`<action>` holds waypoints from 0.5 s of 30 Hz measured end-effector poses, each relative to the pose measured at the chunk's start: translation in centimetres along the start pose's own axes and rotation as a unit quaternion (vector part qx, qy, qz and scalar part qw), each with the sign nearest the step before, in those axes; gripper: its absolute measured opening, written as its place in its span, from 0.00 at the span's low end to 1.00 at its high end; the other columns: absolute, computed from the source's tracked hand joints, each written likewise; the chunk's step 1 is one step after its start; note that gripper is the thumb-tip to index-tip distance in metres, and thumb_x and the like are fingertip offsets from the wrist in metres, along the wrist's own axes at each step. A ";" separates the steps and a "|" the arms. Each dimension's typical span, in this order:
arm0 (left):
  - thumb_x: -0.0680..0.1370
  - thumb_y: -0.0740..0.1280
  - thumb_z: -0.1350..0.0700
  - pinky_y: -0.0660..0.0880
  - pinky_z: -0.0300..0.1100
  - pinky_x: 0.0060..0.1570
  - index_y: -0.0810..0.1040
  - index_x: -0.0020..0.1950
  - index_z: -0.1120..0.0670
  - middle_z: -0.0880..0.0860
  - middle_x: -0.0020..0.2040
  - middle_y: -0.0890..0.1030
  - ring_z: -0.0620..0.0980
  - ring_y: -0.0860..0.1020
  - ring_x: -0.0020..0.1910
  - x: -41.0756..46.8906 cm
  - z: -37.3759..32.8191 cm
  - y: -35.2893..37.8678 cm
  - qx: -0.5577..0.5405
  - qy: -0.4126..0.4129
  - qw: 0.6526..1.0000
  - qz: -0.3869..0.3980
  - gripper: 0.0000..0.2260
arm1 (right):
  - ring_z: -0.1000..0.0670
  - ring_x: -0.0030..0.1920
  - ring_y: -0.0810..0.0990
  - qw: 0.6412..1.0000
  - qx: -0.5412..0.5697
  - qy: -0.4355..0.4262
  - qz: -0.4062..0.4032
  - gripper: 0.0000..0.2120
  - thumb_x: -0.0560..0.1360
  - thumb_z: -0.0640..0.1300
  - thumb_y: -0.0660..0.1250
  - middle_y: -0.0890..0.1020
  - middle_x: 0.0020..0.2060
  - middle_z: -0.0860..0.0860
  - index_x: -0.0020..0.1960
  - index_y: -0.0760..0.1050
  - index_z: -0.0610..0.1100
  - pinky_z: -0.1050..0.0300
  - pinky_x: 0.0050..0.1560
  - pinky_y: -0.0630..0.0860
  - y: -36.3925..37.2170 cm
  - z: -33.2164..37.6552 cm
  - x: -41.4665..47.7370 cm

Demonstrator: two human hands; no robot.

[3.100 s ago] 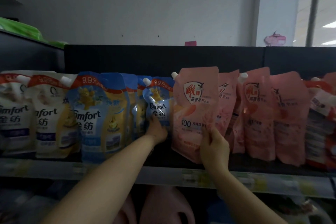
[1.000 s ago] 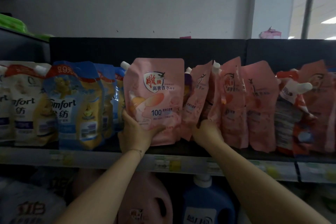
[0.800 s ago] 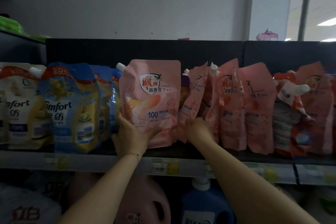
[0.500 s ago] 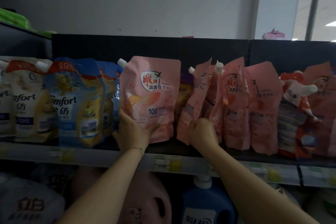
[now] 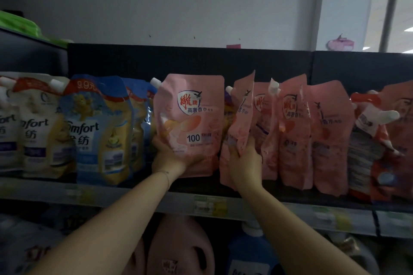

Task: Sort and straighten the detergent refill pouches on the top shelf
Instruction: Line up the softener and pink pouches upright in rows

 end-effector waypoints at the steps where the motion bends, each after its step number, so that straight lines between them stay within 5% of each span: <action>1: 0.57 0.81 0.41 0.72 0.54 0.64 0.40 0.74 0.50 0.56 0.70 0.68 0.59 0.72 0.65 0.4 0.1 0.2 -0.012 0.001 1.000 0.022 0.61 | 0.41 0.48 0.78 1.000 -0.012 -0.012 -0.009 0.17 0.81 0.45 0.58 0.78 0.46 0.45 0.69 0.64 0.44 0.55 0.43 0.70 0.2 0.1 -0.1; 9: 0.61 0.82 0.52 0.65 0.48 0.69 0.39 0.74 0.55 0.55 0.73 0.63 0.56 0.66 0.70 2.9 -0.1 1.9 -0.091 0.030 0.990 0.103 0.59 | 0.42 0.43 0.80 0.989 -0.055 -0.102 -0.095 0.18 0.80 0.41 0.56 0.82 0.44 0.41 0.68 0.71 0.41 0.52 0.44 0.75 -0.9 0.0 -0.3; 15: 0.63 0.82 0.54 0.62 0.48 0.70 0.33 0.75 0.57 0.57 0.74 0.62 0.56 0.64 0.71 3.2 -1.2 4.8 -0.094 0.029 0.988 0.119 0.62 | 0.45 0.33 0.74 0.980 -0.059 -0.124 -0.144 0.10 0.79 0.35 0.58 0.77 0.31 0.49 0.52 0.78 0.37 0.56 0.35 0.64 -2.8 0.6 0.1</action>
Point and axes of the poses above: each hand's wrist, its own x-axis towards the middle knuckle, its own y-axis out of the palm, z = x × y, the point moved 6 cm from there along x, towards the middle knuckle
